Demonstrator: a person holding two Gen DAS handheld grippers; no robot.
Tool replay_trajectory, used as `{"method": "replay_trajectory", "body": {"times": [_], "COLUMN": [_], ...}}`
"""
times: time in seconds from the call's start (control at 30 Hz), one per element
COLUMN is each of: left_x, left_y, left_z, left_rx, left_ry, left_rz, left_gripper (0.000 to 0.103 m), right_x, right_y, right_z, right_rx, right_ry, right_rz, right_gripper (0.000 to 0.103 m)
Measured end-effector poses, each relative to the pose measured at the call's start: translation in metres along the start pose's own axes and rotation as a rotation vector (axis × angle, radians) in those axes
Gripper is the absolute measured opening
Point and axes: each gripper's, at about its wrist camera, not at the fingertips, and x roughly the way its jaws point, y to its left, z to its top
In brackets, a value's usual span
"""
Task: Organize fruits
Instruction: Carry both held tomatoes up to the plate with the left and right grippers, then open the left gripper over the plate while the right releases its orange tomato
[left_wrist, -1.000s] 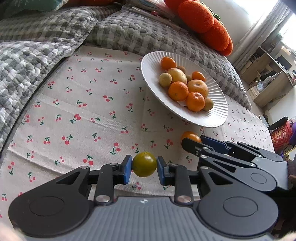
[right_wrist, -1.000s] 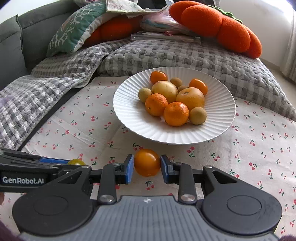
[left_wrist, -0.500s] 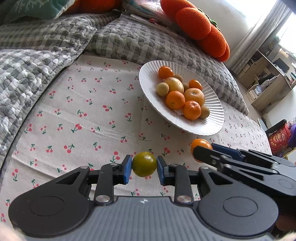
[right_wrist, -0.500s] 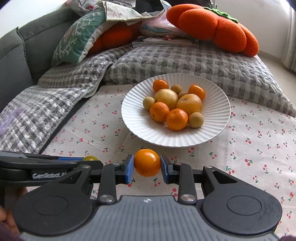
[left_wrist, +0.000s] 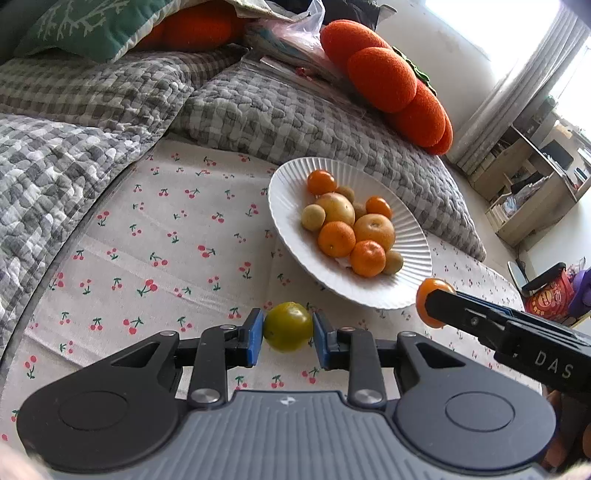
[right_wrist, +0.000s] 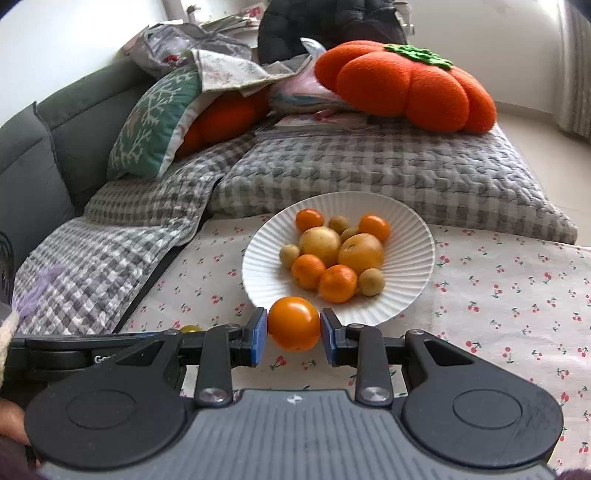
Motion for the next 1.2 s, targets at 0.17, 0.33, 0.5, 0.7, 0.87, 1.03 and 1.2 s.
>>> {"method": "replay_trajectory", "body": {"times": [0.17, 0.33, 0.5, 0.7, 0.87, 1.03, 1.2], "left_x": [0.000, 0.002, 0.007, 0.015, 0.028, 0.037, 0.050], "left_y": [-0.003, -0.004, -0.006, -0.004, -0.002, 0.001, 0.001], "left_z": [0.005, 0.015, 0.027, 0.045, 0.056, 0.067, 0.076], "left_rx": [-0.012, -0.028, -0.030, -0.053, -0.059, -0.064, -0.053], "left_ry": [-0.017, -0.040, -0.056, -0.096, -0.107, -0.123, -0.130], "left_rz": [-0.005, 0.007, 0.016, 0.038, 0.054, 0.045, 0.049], "left_gripper": [0.026, 0.026, 0.026, 0.026, 0.026, 0.026, 0.026], "right_x": [-0.003, -0.002, 0.004, 0.012, 0.019, 0.024, 0.034], "right_y": [-0.010, -0.017, -0.027, -0.043, -0.052, -0.058, -0.069], "right_z": [0.005, 0.010, 0.015, 0.022, 0.027, 0.032, 0.037], "right_rx": [0.025, 0.032, 0.037, 0.049, 0.060, 0.069, 0.097], "right_ry": [-0.020, -0.033, -0.032, -0.029, -0.032, -0.045, -0.043], "right_rz": [-0.011, -0.021, -0.043, -0.062, -0.073, -0.069, -0.062], "right_gripper": [0.028, 0.028, 0.028, 0.028, 0.028, 0.028, 0.028]}}
